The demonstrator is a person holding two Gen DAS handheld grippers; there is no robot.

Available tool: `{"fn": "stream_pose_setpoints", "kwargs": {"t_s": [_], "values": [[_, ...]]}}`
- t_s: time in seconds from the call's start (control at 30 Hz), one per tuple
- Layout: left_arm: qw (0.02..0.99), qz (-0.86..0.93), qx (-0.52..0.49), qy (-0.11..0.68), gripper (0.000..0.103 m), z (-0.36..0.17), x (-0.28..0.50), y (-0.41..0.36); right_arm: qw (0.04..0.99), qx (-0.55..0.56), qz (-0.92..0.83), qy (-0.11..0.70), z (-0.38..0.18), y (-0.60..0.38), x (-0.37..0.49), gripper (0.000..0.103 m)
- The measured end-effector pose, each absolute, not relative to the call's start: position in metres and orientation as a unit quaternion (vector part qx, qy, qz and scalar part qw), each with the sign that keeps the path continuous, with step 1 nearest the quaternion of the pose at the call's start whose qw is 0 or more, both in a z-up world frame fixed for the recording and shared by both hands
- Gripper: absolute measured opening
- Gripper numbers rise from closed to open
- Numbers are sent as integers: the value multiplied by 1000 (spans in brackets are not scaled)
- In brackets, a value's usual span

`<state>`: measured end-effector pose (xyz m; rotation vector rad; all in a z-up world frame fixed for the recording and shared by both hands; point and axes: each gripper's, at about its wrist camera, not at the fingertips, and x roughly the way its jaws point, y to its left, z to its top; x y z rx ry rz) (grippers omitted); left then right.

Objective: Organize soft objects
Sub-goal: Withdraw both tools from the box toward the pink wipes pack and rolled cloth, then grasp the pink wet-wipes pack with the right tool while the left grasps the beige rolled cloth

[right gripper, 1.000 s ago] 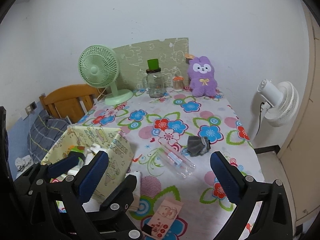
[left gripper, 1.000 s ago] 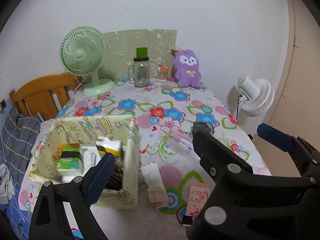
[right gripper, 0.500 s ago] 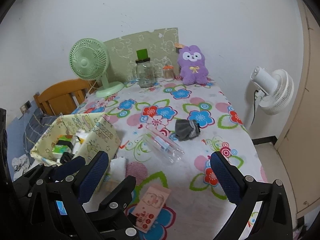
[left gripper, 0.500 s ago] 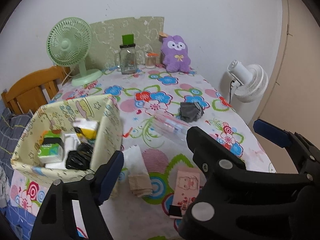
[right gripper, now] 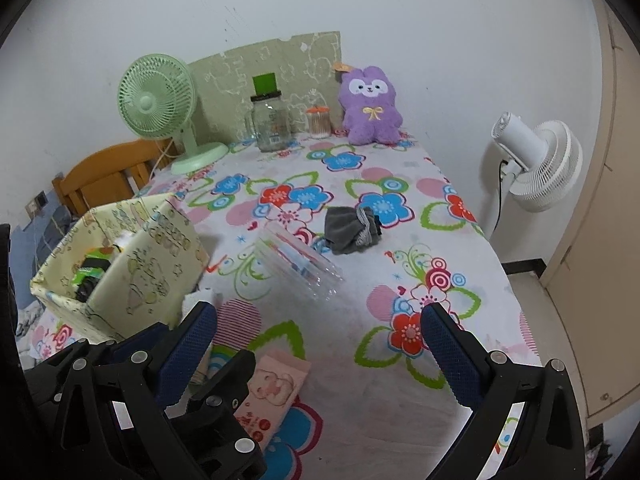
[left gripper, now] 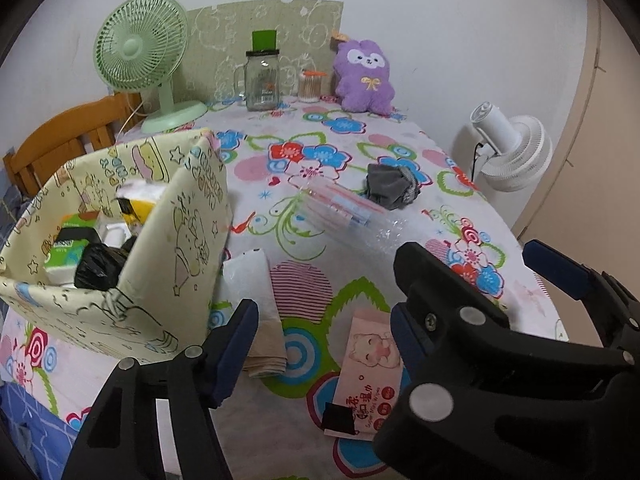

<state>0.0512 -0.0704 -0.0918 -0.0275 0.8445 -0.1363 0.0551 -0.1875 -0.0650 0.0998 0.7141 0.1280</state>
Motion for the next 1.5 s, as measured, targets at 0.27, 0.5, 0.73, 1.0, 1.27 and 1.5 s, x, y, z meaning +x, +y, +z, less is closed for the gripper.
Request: {"fn": "stream_pose_setpoints", "kwargs": {"t_s": [0.27, 0.5, 0.73, 1.0, 1.27, 1.5], "values": [[906, -34, -20, 422, 71, -106, 57, -68, 925, 52, 70, 369, -81, -188, 66, 102], [902, -28, -16, 431, 71, -119, 56, -63, 917, 55, 77, 387, -94, -183, 68, 101], [900, -29, -2, 436, 69, -125, 50, -57, 909, 65, 81, 405, -105, -174, 63, 93], [897, -37, 9, 441, 68, -134, 44, -50, 895, 66, 83, 434, -118, -161, 58, 81], [896, -54, 5, 440, 66, -133, 40, -44, 889, 71, 84, 444, -124, -150, 59, 69], [898, -52, 12, 436, 67, -133, 39, -45, 893, 46, 70, 441, -125, -145, 62, 49]]}}
